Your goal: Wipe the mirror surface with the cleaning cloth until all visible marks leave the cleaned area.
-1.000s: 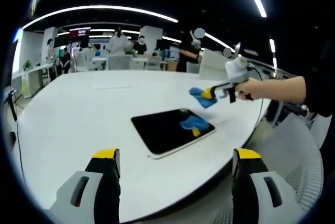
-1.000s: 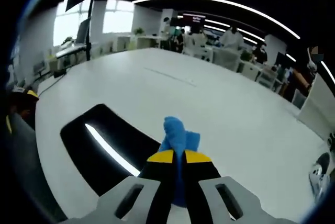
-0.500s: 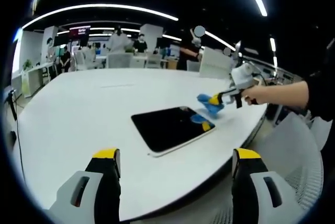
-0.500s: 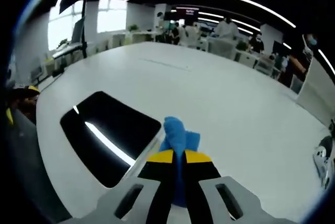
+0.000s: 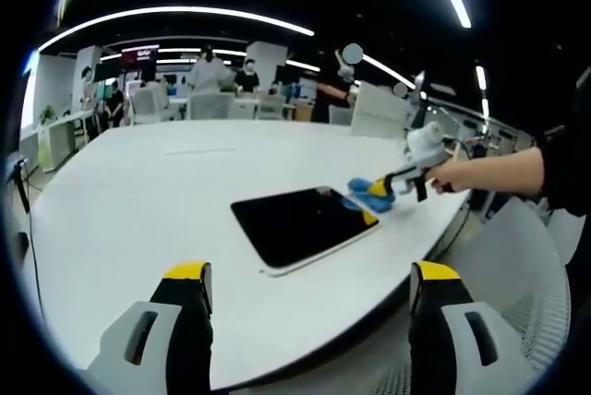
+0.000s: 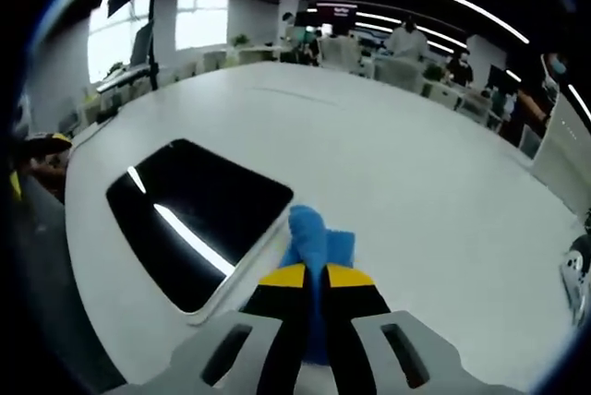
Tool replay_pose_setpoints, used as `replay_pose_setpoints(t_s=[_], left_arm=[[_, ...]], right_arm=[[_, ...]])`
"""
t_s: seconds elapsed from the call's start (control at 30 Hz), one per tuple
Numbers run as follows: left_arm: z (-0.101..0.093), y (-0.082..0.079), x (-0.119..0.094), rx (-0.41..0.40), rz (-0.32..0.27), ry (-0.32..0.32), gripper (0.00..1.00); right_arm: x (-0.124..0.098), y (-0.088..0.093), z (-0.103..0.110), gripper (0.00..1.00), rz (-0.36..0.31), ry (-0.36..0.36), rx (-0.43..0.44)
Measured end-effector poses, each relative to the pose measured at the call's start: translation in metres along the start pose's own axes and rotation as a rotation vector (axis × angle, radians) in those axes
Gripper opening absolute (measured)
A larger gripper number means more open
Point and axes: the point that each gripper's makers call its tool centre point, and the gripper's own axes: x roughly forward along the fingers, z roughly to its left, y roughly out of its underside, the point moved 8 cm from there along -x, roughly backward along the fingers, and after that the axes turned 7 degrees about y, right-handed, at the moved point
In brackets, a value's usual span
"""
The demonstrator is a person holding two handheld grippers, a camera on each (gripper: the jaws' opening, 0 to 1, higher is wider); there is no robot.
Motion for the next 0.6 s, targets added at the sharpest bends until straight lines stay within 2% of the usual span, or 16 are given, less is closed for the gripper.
replay_pose_setpoints(t_s=[0.27,0.6], left_arm=[[0.0002,0.0003,0.0,-0.002,-0.001,-0.001,0.88],[0.0003,0.0003,-0.0005,-0.001,-0.003,-0.004,0.89]], right_arm=[[0.0032,0.0081,0.0038,0.03,0.028,-0.007,-0.003],[-0.0045,0.0004,-0.0003,0.08,0.001,0.002,0.031]])
